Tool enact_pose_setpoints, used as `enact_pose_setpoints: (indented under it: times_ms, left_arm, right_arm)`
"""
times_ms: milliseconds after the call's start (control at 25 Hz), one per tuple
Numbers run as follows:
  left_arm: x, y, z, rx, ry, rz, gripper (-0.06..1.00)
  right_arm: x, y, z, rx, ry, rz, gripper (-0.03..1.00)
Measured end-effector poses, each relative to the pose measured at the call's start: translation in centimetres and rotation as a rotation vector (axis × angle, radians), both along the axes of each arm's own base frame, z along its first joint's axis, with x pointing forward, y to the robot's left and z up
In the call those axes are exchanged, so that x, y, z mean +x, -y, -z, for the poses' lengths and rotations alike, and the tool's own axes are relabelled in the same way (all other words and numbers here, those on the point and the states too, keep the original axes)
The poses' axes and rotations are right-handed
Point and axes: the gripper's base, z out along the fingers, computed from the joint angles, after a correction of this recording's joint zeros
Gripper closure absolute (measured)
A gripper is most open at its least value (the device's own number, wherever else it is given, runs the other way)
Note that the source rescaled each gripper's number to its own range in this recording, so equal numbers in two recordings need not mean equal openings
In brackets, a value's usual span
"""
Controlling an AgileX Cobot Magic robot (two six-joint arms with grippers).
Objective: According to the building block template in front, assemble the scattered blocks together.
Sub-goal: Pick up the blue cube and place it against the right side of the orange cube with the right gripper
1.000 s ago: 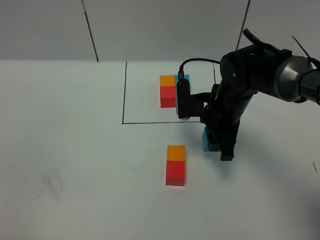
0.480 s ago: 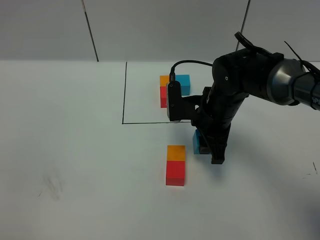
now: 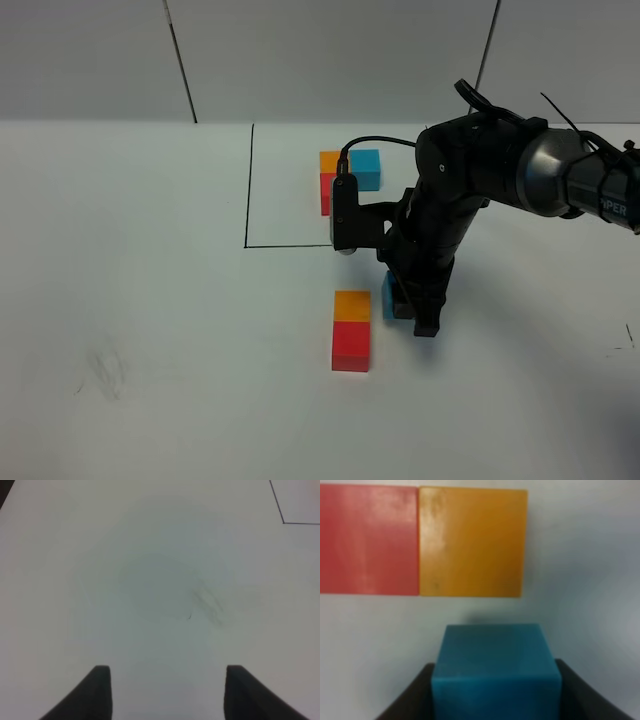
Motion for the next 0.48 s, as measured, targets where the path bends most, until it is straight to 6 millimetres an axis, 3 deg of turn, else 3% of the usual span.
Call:
enact_pose_setpoints:
  times_ms: [480]
  left_arm:
    - [0.0, 0.0, 0.0, 0.0, 0.0, 0.0, 0.37]
  right_arm:
    - [0.02, -0.5, 0.3, 0.014, 0.015, 0.007, 0.51]
